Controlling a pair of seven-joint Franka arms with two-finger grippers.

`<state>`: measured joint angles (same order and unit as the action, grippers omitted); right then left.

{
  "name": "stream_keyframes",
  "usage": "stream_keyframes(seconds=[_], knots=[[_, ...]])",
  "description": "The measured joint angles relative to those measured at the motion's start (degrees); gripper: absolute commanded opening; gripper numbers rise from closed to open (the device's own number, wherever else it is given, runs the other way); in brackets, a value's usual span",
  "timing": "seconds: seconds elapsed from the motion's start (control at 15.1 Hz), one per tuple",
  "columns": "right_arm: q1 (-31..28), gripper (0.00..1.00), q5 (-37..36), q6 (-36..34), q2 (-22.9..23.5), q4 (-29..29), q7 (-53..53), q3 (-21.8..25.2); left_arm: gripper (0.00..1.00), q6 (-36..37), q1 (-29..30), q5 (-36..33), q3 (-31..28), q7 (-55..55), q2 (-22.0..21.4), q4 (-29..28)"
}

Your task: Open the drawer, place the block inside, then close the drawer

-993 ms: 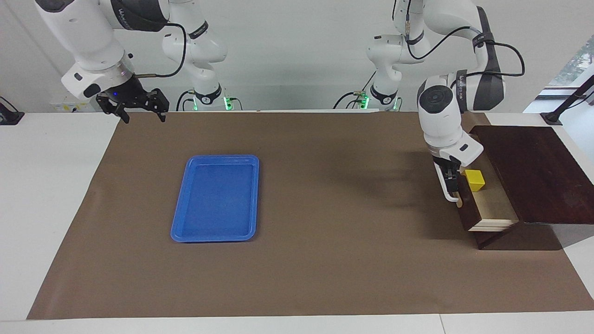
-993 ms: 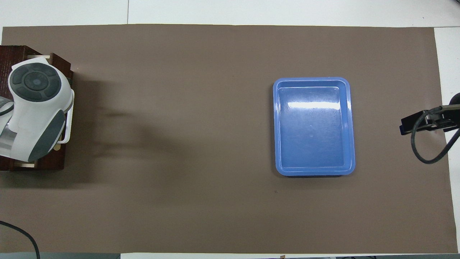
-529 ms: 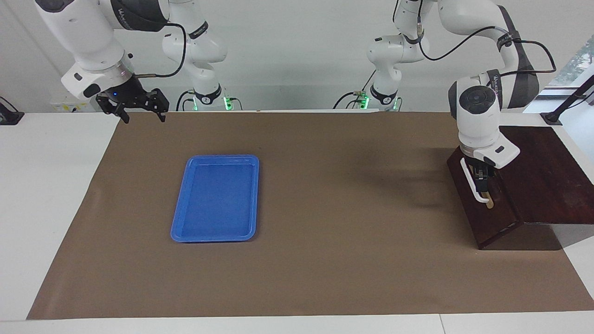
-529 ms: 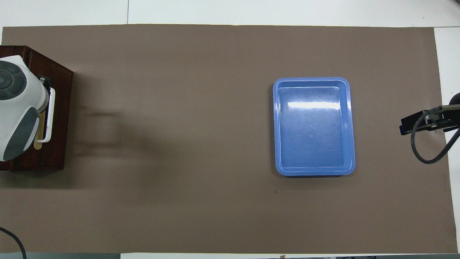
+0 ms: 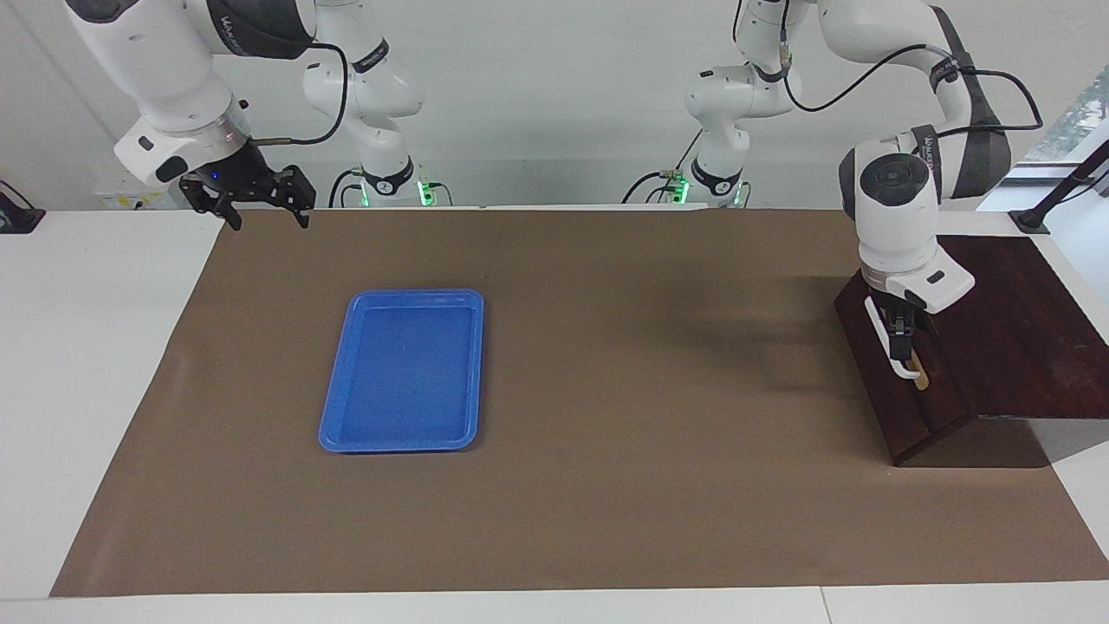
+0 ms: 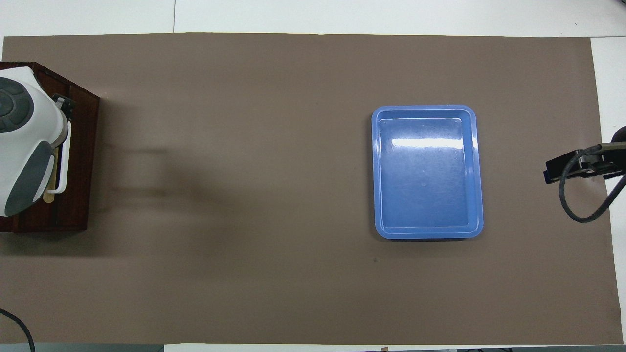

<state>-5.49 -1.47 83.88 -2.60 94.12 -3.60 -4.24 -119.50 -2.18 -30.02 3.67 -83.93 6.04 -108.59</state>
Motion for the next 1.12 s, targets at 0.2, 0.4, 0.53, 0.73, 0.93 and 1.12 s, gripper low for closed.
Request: stream_keyframes(seconds=[0.2,0.4,0.53,0.73,0.93,1.12], knots=[[0.0,1.0,0.0,0.0,0.0,0.0,0.0,0.0,1.0,5.4,-6.2,9.0,0.4,3.2,-0.4,6.5],[0.0,1.0,0.0,0.0,0.0,0.0,0.0,0.0,1.0,12.2,-9.9,17.0,0.7,11.9,-1.4,12.3],[0.0,1.0,0.0,0.0,0.0,0.0,0.0,0.0,1.0,16.4,-10.3,21.3,0.7,21.3,-1.6,16.1],[0.0,1.0,0.0,0.0,0.0,0.0,0.0,0.0,1.0,23.7,-10.1,24.4,0.0,36.6,-1.7,20.8],[0.0,1.0,0.0,0.0,0.0,0.0,0.0,0.0,1.0,28.1,-8.1,24.9,-1.0,51.0,-1.7,23.2],[0.0,1.0,0.0,0.0,0.0,0.0,0.0,0.0,1.0,28.3,-2.2,25.0,-1.3,64.0,-1.7,23.5]])
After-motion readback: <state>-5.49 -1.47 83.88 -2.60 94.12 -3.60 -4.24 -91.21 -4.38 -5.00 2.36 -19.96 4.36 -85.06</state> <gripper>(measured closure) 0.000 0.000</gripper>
